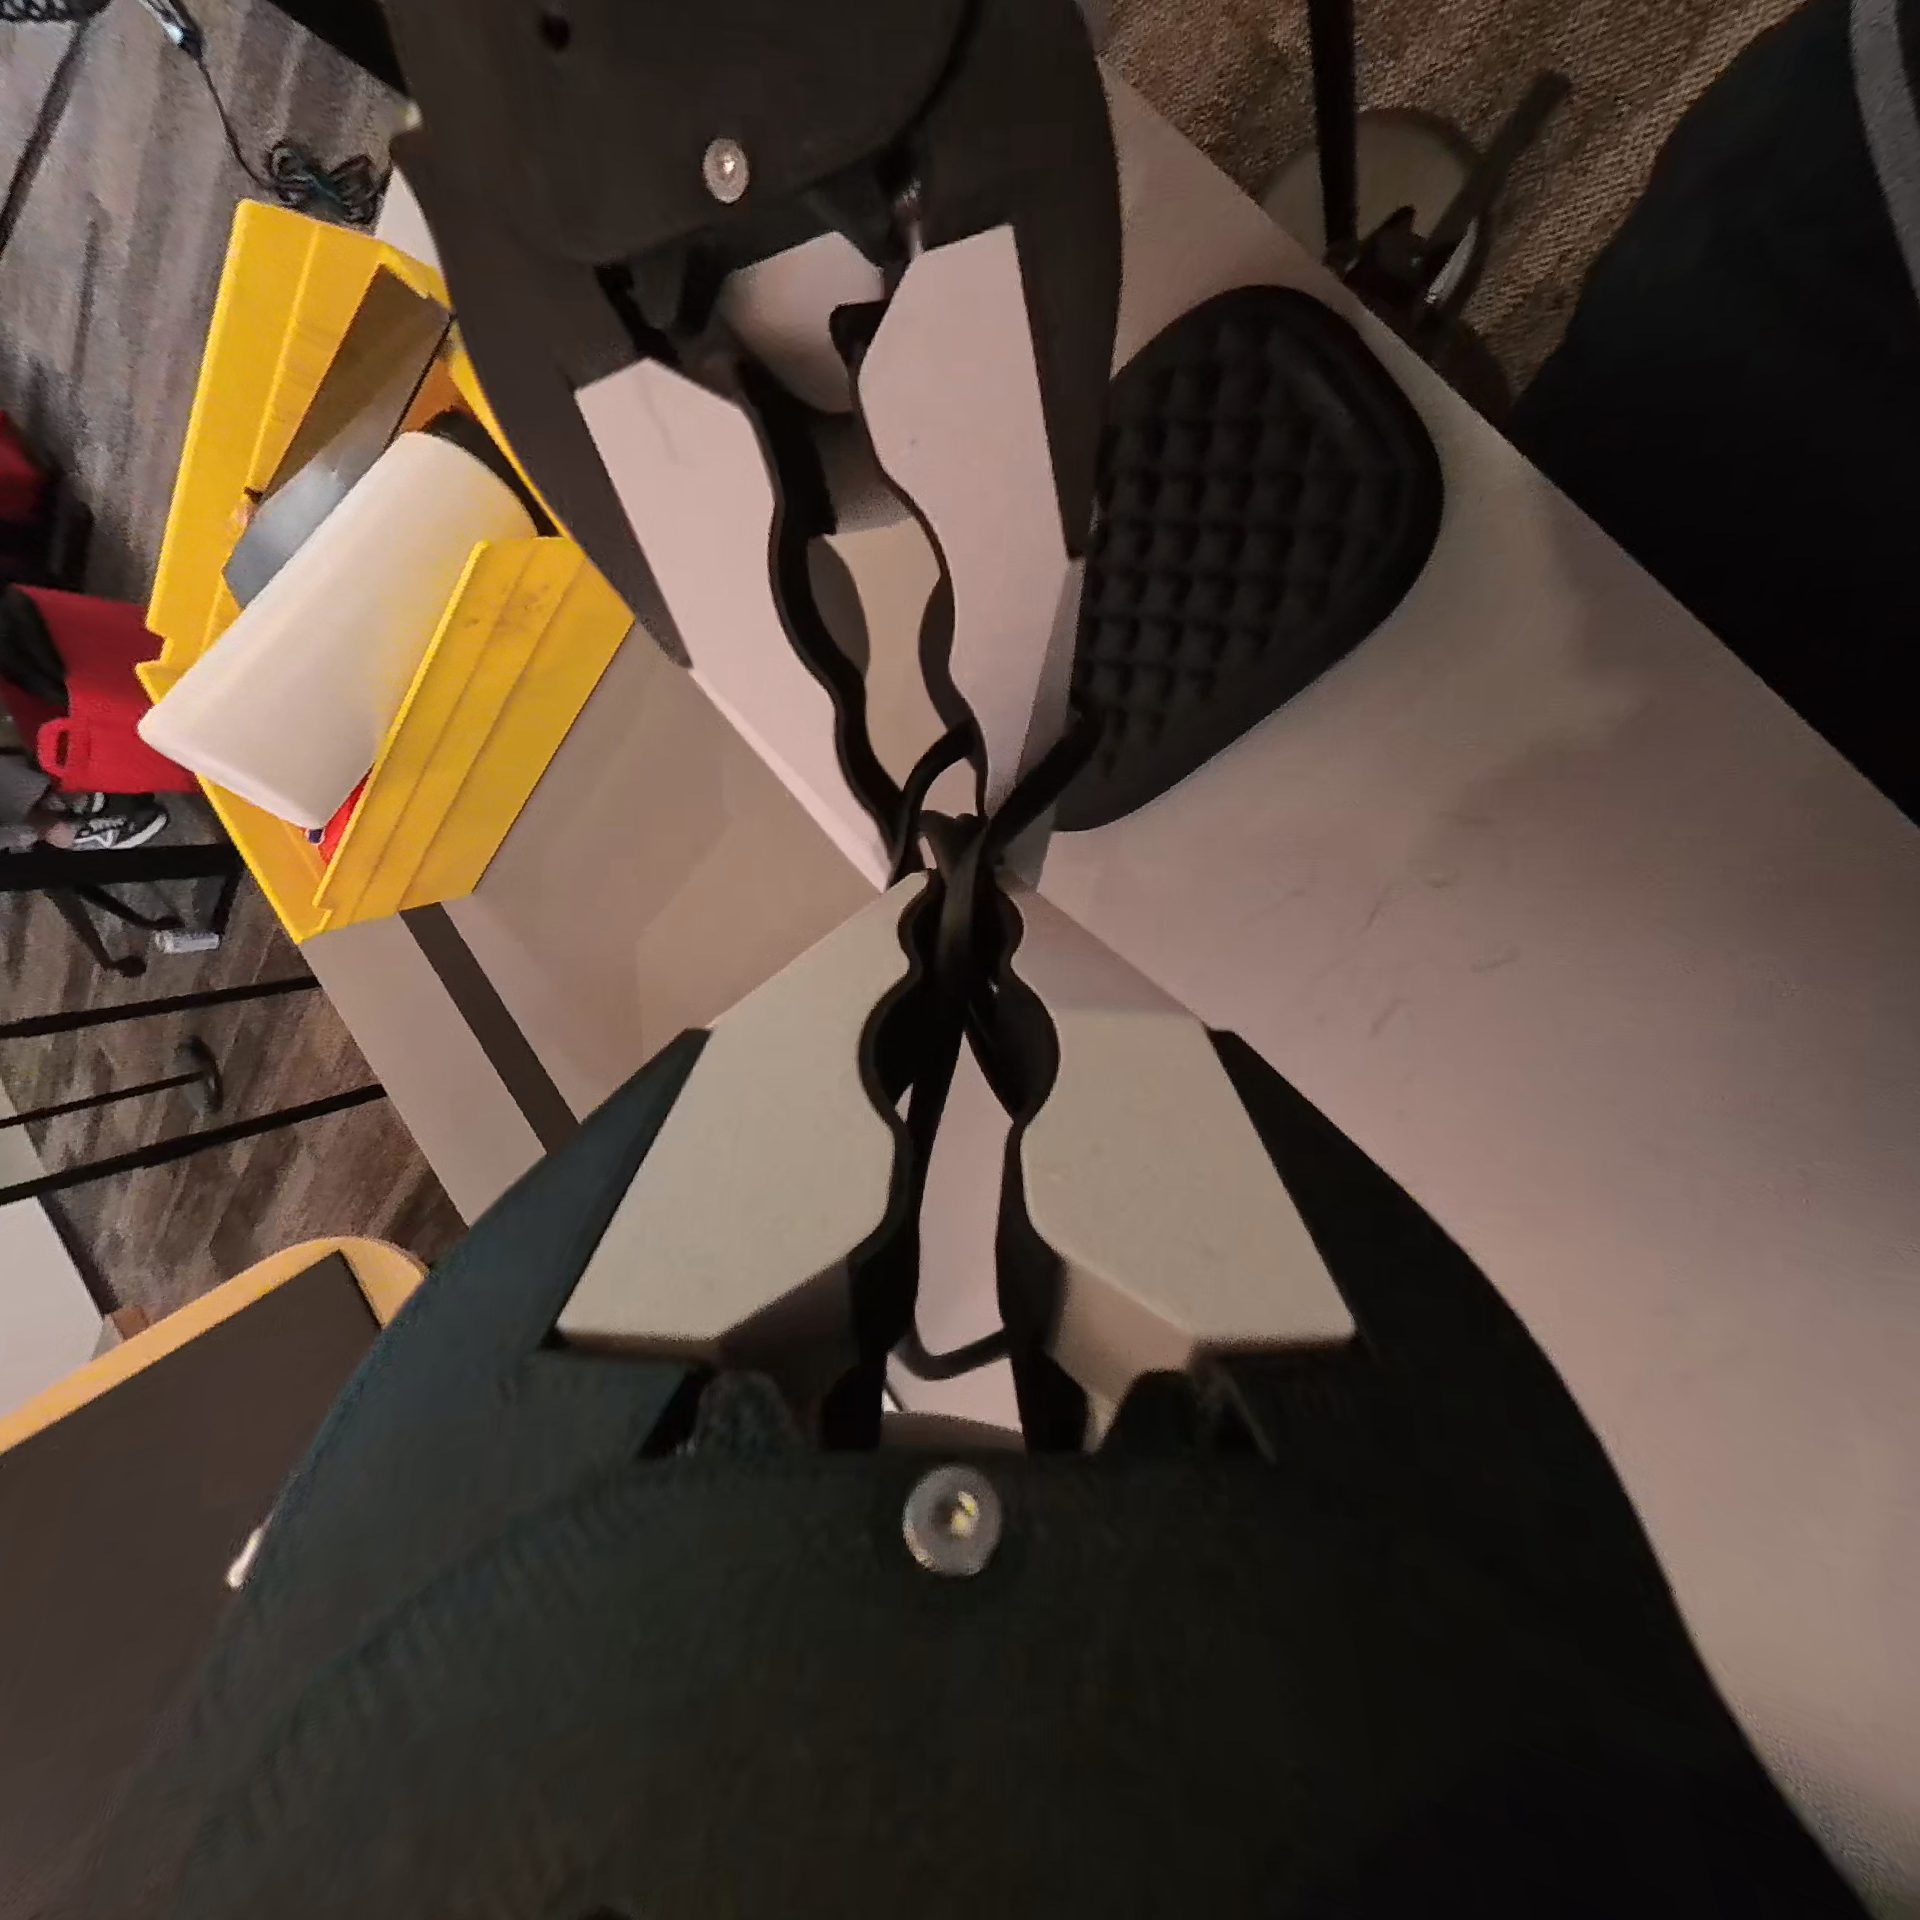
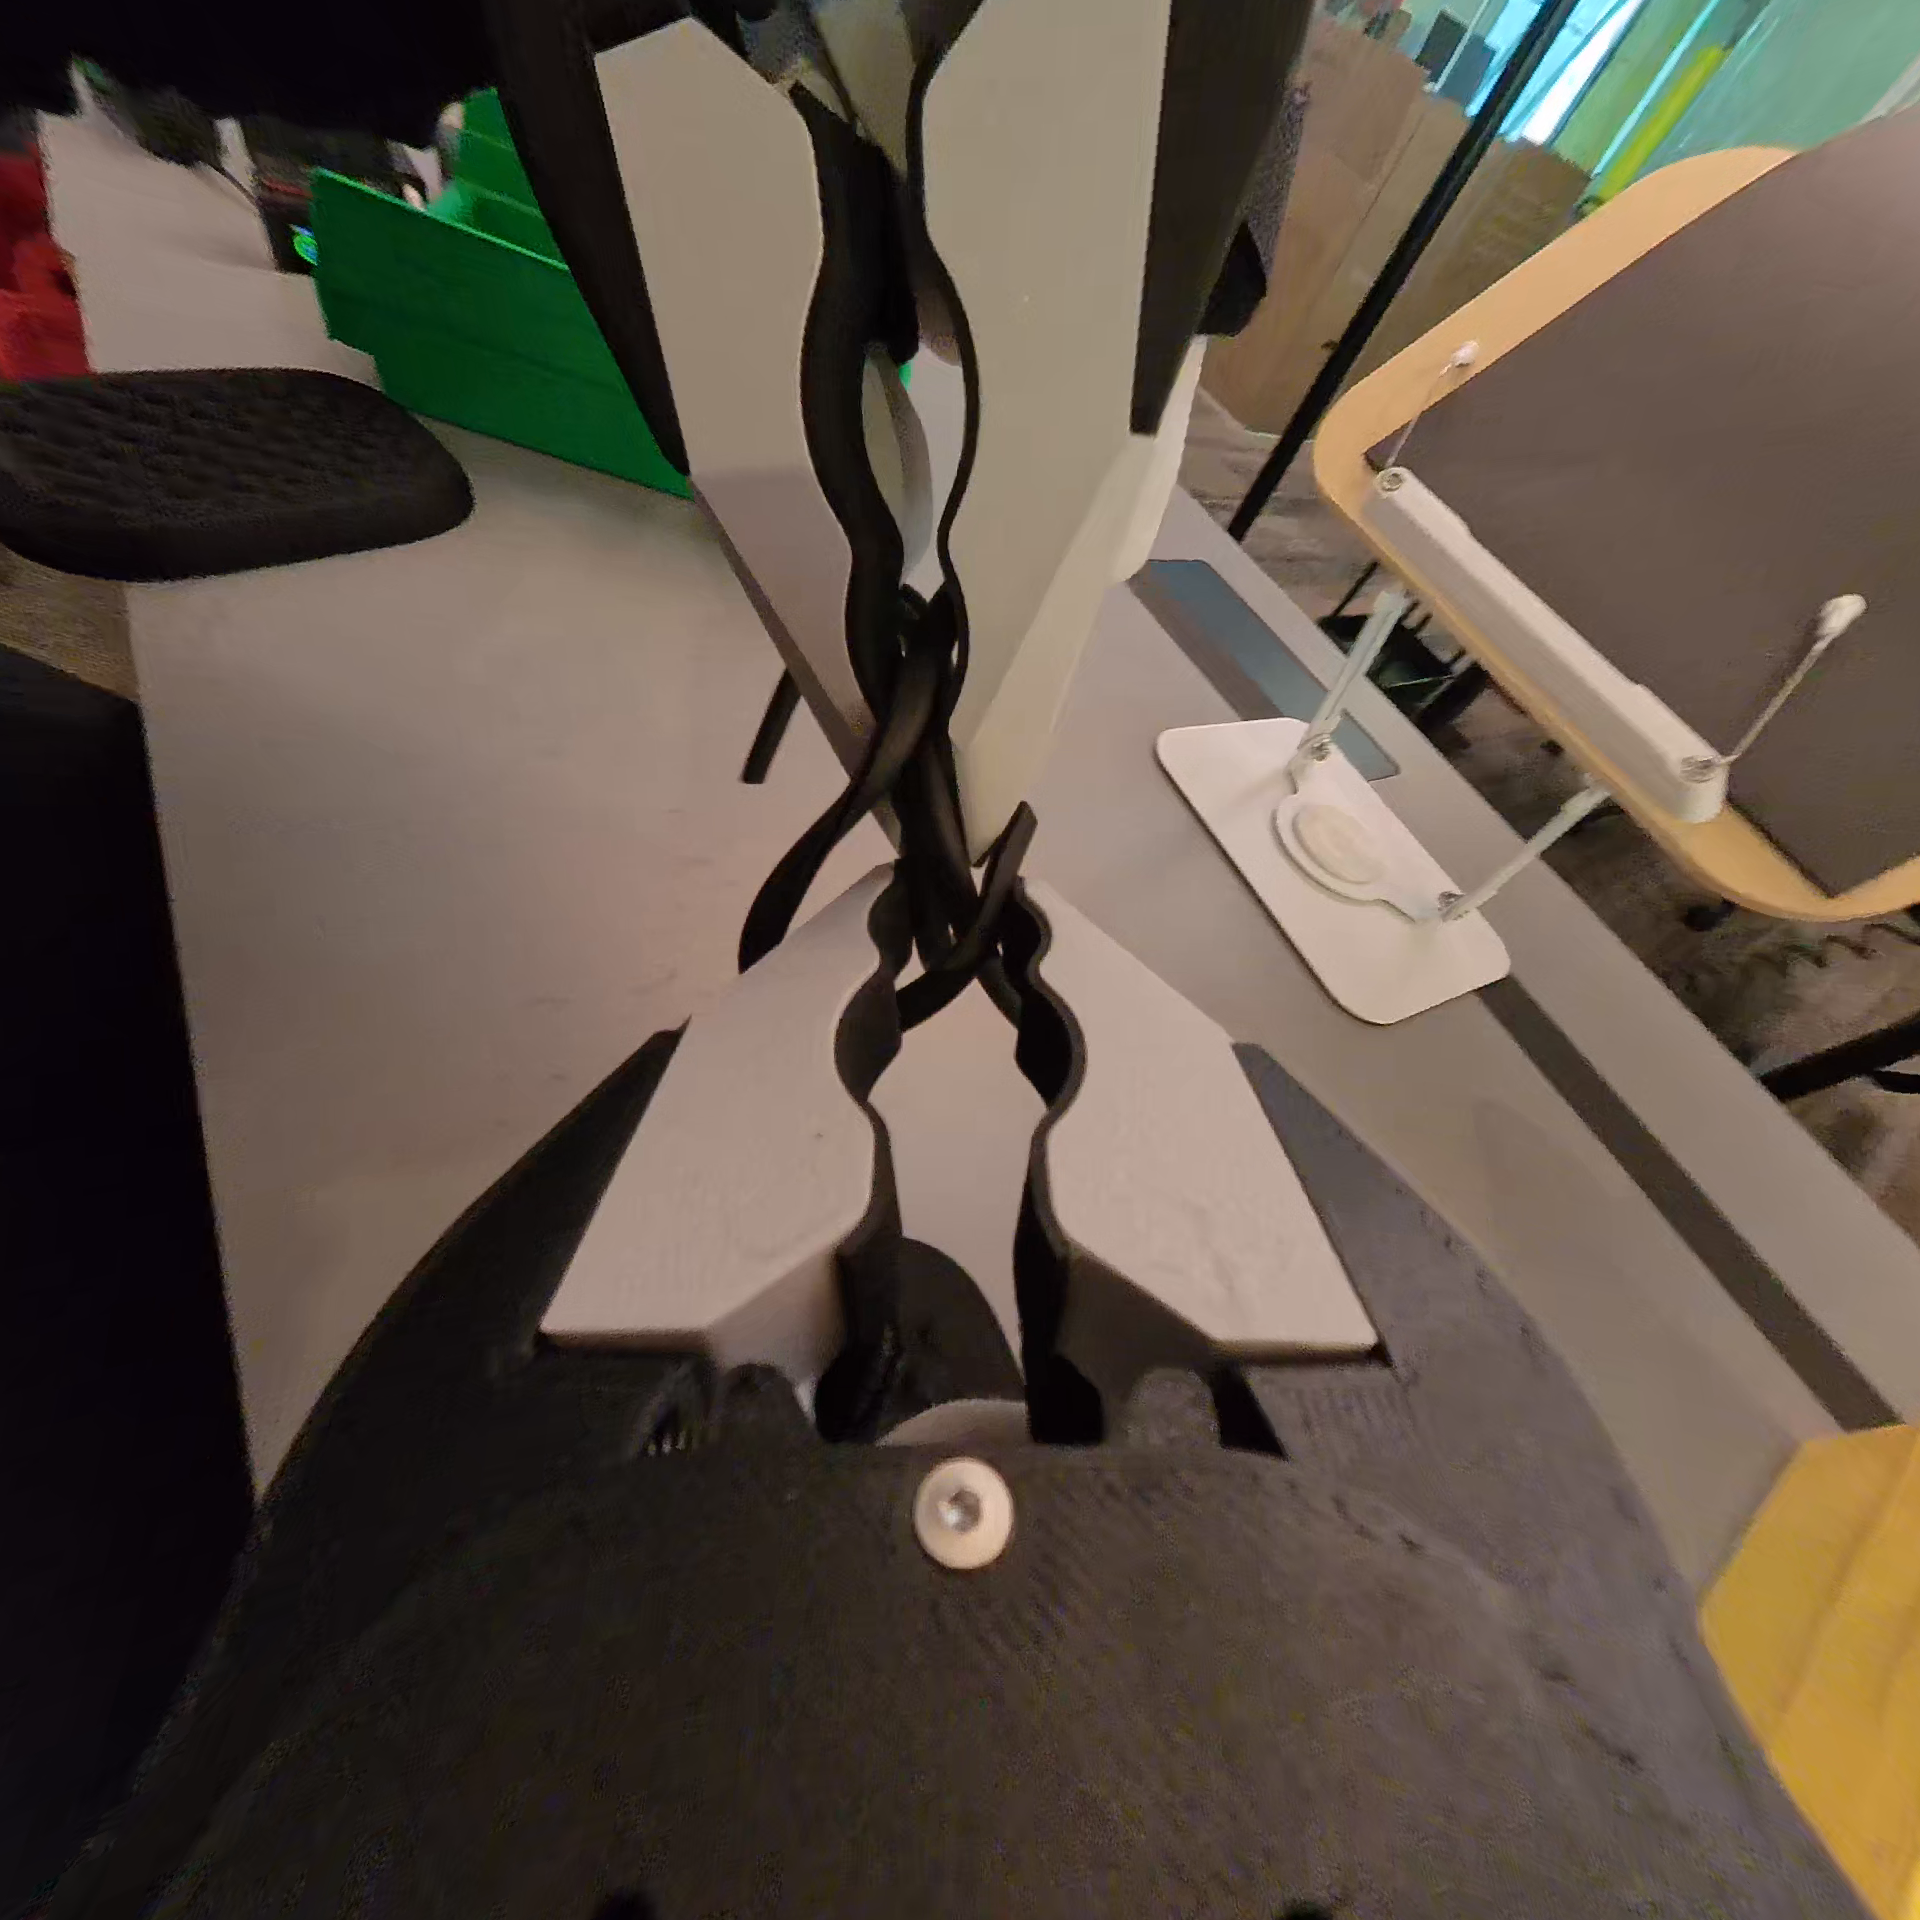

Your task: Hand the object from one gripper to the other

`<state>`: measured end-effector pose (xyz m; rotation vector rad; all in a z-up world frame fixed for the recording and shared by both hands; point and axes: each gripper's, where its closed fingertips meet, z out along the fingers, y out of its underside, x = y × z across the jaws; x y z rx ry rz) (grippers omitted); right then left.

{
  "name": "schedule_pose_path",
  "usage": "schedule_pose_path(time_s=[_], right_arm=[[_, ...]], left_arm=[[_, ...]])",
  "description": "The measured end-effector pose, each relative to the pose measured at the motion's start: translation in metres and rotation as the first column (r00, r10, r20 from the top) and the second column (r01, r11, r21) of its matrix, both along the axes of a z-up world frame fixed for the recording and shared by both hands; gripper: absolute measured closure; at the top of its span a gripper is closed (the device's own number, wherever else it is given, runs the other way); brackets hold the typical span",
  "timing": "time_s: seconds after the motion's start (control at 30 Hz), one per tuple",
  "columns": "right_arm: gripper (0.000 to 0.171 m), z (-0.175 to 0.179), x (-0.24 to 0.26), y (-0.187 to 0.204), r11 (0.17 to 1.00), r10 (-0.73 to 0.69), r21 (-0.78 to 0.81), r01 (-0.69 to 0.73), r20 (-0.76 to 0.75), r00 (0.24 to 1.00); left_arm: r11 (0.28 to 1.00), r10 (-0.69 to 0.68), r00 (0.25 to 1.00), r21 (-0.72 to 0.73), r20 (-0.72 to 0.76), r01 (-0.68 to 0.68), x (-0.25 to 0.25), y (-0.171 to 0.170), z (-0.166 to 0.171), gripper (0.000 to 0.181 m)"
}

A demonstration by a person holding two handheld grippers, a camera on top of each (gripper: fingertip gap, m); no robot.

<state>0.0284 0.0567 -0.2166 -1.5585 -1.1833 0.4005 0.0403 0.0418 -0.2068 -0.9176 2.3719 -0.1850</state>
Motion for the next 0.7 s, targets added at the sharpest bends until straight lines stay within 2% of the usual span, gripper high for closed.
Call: schedule_pose_path(time_s=[0.27, 0.5, 0.7], right_arm=[[0.161, 0.001, 0.003, 0.003, 0.999, -0.033, -0.012, 0.033, -0.051, 0.998], [0.162, 0.0, 0.006, 0.008, 0.996, -0.084, -0.046, 0.081, -0.088, 0.993], [0.162, 0.0, 0.007, 0.014, 0.988, -0.119, -0.112, 0.104, -0.139, 0.983]], left_arm=[[1.0, -0.008, 1.0, -0.004, 0.01, 0.008, 0.003, 0.004, 0.002, 0.178], [0.999, 0.044, 0.999, -0.03, 0.03, -0.043, 0.006, 0.011, 0.002, 0.178], [0.996, 0.079, 0.996, 0.024, 0.047, -0.081, 0.008, 0.019, 0.003, 0.177]])
